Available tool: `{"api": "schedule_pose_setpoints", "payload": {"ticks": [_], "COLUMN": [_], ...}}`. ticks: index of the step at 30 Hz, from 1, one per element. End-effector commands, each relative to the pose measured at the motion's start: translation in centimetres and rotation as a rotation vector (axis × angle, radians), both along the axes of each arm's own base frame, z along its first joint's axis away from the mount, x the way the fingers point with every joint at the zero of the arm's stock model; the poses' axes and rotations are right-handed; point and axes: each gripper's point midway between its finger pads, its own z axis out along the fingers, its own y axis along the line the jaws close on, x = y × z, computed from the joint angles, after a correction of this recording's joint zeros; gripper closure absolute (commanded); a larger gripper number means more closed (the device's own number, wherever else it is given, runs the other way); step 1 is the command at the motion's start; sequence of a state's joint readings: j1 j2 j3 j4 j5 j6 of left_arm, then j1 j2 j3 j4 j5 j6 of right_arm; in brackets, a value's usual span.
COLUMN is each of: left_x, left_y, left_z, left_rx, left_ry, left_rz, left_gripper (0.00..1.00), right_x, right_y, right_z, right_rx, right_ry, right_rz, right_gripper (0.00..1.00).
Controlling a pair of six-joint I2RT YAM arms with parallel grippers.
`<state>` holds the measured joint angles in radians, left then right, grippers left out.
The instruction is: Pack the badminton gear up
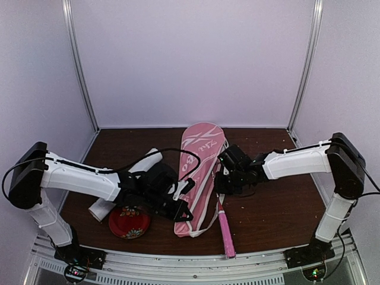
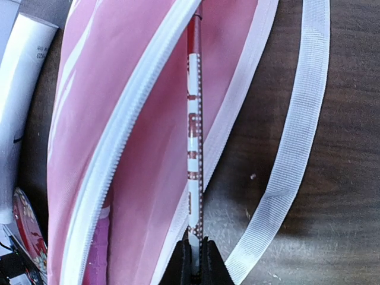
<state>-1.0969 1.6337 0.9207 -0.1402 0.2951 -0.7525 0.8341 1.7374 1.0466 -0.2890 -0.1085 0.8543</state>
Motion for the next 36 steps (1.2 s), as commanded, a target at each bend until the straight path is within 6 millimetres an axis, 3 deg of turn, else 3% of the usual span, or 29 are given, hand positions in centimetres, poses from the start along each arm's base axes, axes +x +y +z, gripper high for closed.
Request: {"api": "schedule_pose_setpoints", "payload": {"ticks": [1,16,21,25,30,36], "left_x": [1.5,0.6,0.5,0.4,0.3,0.3], "left_y": [0.8,0.4,0.6,0.6,0.6,0.4], "left_z": [0.5,-0.6,-0.7,-0.8,-1.1,-0.5], "left_rx": [-0.022,-0.027,-0.025,-0.027,-0.028,-0.041], "left_ry": [-0.041,0.001,0.005,0.004,0.008,0.004], "left_rz": [-0.013,-0.072,-0.074,-0.076,-0.084,-0.091], "left_gripper": [1.0,1.0,1.0,1.0,1.0,1.0], "right_x": [3.7,9.1,9.1,6.7,2.3,-6.0], "right_y": [2.5,5.0,5.8,4.5,2.4,0.9], "right_z": [3.3,4.1,5.1,5.3,5.6,4.1], "right_rx": [0.139,0.367,0.403,0.413,0.421,0.338], "right_ry": [-0.1,-0.15,-0.147,-0.121,-0.089,-0.078], "right_rz": [-0.039,-0.178,-0.124,-0.06,0.04,0.284], "right_gripper": [1.0,1.0,0.81,0.52,0.46,0.44]}}
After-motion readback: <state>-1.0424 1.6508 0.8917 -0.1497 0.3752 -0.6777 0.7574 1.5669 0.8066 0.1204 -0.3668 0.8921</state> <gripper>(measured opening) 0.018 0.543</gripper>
